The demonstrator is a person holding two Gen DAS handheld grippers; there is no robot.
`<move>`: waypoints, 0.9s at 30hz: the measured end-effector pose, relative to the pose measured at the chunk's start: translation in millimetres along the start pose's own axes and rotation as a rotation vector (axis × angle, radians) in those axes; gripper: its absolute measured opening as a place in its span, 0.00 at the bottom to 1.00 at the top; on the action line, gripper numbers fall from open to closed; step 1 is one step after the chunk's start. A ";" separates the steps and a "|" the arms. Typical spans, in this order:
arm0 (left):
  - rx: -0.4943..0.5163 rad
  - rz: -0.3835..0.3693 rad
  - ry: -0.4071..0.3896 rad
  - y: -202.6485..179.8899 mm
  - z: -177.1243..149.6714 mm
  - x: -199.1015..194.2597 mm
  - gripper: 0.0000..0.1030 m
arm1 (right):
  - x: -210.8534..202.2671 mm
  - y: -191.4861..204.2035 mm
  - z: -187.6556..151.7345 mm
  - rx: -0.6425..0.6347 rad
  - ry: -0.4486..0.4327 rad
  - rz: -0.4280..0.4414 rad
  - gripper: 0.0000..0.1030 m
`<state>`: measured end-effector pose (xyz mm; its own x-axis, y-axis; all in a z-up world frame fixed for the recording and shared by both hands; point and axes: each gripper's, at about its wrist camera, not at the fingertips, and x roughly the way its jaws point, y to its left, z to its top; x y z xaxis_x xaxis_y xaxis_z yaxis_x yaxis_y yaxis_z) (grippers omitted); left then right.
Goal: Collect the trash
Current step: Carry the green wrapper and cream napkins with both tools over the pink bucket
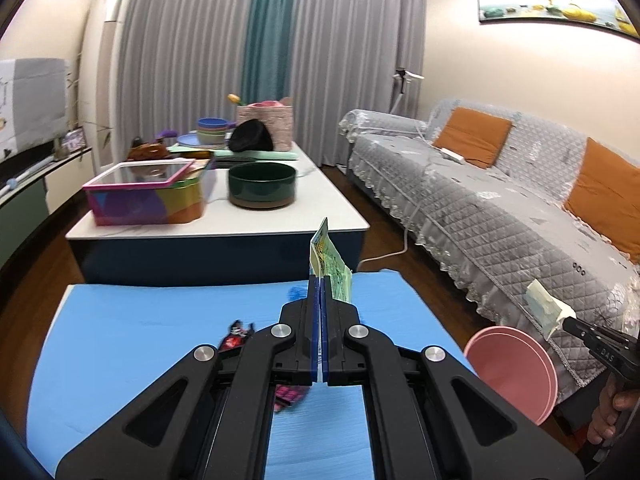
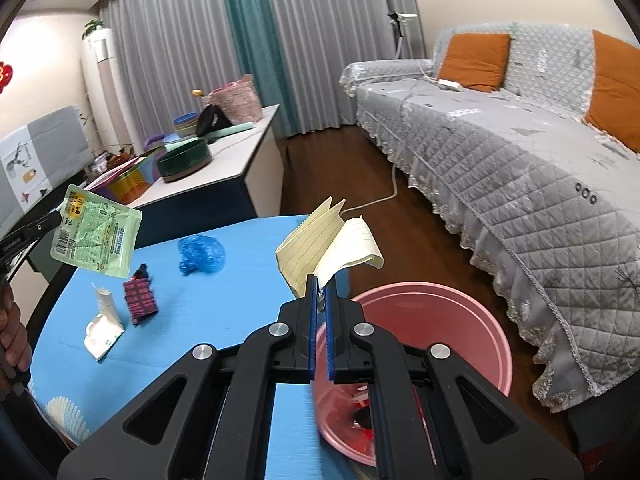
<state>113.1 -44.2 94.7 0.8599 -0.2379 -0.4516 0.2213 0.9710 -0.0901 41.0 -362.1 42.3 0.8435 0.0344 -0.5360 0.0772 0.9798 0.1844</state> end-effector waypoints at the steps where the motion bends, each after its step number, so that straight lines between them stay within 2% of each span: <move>1: 0.003 -0.005 0.001 -3.4 -0.5 1.0 0.00 | -0.5 -3.6 0.0 0.003 -0.001 -0.008 0.04; 13: 0.050 -0.085 0.030 -57.2 -12.1 18.4 0.00 | -10.0 -38.2 1.2 0.050 -0.026 -0.078 0.04; 27: 0.153 -0.232 0.081 -145.5 -37.0 37.8 0.00 | -12.8 -74.7 -4.5 0.082 -0.012 -0.134 0.04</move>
<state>96.3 -193.6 57.9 0.7404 -0.4444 -0.5043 0.4794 0.8750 -0.0672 22.0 -434.8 31.7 0.8289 -0.0979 -0.5507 0.2321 0.9560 0.1793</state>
